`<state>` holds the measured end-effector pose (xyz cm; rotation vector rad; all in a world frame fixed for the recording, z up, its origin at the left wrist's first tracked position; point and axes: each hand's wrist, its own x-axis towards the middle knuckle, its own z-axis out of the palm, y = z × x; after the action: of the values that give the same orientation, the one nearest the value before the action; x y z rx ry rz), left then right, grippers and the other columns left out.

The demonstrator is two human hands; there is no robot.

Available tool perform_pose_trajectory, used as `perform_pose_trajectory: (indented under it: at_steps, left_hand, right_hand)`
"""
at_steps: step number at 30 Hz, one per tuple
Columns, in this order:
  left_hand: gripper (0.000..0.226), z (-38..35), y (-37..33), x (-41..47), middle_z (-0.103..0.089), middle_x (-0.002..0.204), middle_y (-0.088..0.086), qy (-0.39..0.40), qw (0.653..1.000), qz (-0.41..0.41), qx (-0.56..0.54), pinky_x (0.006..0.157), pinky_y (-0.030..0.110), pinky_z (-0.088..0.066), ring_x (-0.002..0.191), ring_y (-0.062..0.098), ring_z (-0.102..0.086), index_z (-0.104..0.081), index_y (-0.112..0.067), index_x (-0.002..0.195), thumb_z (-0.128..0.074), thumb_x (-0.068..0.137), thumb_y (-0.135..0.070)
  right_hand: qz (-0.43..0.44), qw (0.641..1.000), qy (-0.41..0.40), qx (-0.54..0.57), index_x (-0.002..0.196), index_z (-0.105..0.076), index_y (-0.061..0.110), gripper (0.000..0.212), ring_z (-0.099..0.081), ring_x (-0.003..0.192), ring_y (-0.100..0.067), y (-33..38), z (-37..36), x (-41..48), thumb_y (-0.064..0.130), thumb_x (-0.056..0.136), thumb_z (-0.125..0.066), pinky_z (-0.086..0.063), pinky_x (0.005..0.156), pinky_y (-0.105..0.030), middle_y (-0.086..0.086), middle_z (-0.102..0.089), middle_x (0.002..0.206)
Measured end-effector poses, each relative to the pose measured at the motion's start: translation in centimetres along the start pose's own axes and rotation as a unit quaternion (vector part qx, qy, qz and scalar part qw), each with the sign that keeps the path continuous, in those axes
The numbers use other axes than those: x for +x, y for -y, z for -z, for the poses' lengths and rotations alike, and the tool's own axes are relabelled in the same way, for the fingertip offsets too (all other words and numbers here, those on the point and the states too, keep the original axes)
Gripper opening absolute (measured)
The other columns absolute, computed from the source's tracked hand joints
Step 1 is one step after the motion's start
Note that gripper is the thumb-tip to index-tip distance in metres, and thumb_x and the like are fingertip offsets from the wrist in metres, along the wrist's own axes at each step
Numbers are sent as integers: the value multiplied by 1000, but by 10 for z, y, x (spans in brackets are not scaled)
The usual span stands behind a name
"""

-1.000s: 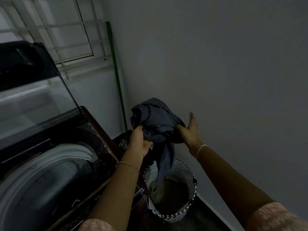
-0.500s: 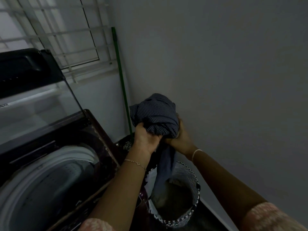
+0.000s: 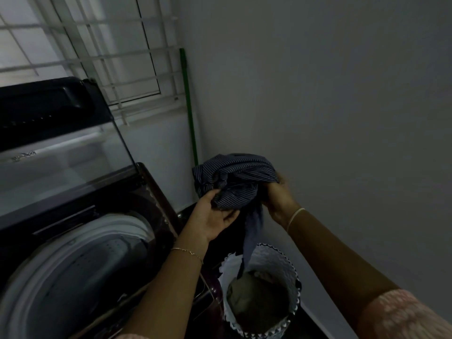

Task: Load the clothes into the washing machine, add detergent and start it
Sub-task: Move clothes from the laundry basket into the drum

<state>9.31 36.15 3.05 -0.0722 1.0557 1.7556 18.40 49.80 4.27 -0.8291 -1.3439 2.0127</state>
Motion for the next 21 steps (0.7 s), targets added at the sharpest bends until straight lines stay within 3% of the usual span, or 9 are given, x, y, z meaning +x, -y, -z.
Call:
perform_pose_trajectory:
  at_steps: [3, 5, 7, 11, 14, 16, 17, 19, 21]
  left_hand:
    - [26, 8, 2, -1, -64, 111, 8, -24, 1000, 3, 18, 98, 39, -45, 102, 21, -59, -63, -17, 106, -61, 87, -33]
    - [24, 15, 3, -2, -61, 117, 6, -42, 998, 2, 43, 96, 37, -44, 103, 18, -58, -65, -20, 104, -65, 84, -34]
    - [34, 24, 6, -5, -61, 124, 3, -48, 997, -4, 65, 91, 36, -46, 106, 16, -59, -63, -23, 116, -68, 83, -31]
    - [104, 41, 14, -9, -58, 129, -1, -34, 990, -79, 115, 102, 41, -41, 120, 17, -53, -17, -39, 149, -78, 68, -15]
    - [116, 36, 19, -13, -45, 140, -2, -22, 964, -149, 217, 108, 33, -33, 128, 14, -45, 8, -35, 151, -75, 72, -16]
    - [142, 25, 23, -11, 4, 159, -6, -68, 893, -223, 385, 119, 34, -14, 147, 14, -7, 27, -28, 146, -87, 61, -36]
    - [149, 19, 24, -10, 24, 155, -8, -116, 832, -287, 460, 119, 34, -2, 146, 12, 13, 29, -24, 146, -88, 55, -45]
    - [152, 9, 23, -8, 36, 150, -5, -191, 714, -406, 537, 117, 38, 6, 142, 12, 28, 23, -18, 148, -84, 49, -60]
    - [152, 0, 19, -4, 27, 156, 1, -206, 680, -421, 564, 118, 42, 4, 145, 17, 21, 18, -17, 150, -78, 45, -71]
  right_hand:
    - [-7, 999, 23, 21, 122, -56, -3, 30, -66, 85, -23, 2, -4, -2, 10, 95, -51, -55, 59, -26, -20, -65, 114]
    - [-5, 1000, 20, 17, 122, -57, -1, 31, -67, 91, -27, 3, -7, 0, 11, 95, -52, -55, 61, -28, -18, -65, 115]
    - [3, 1000, 9, -12, 122, -58, 5, 31, -66, 101, -32, 5, -10, 1, 16, 94, -53, -57, 67, -33, -16, -67, 115]
    - [28, 997, -8, -74, 116, -60, 4, 26, -66, 99, -33, 14, -12, 3, 10, 92, -54, -58, 74, -35, -15, -69, 109]
    - [47, 993, -14, -109, 117, -55, 7, 27, -66, 84, -20, 22, -17, 3, 1, 91, -54, -59, 70, -27, -7, -67, 98]
    - [62, 990, -11, -127, 121, -52, 5, 31, -64, 82, -16, 24, -22, 3, 0, 90, -56, -58, 72, -25, -7, -65, 99]
    - [70, 988, -10, -136, 122, -51, 3, 32, -63, 84, -17, 24, -25, 3, 1, 91, -55, -57, 75, -26, -10, -64, 103]
    - [86, 984, -5, -156, 125, -47, 2, 34, -61, 93, -20, 24, -32, 1, 3, 92, -54, -54, 84, -31, -13, -61, 111]
    - [95, 980, 8, -175, 127, -45, 3, 37, -60, 103, -25, 25, -40, -1, 5, 91, -54, -52, 92, -38, -14, -59, 117]
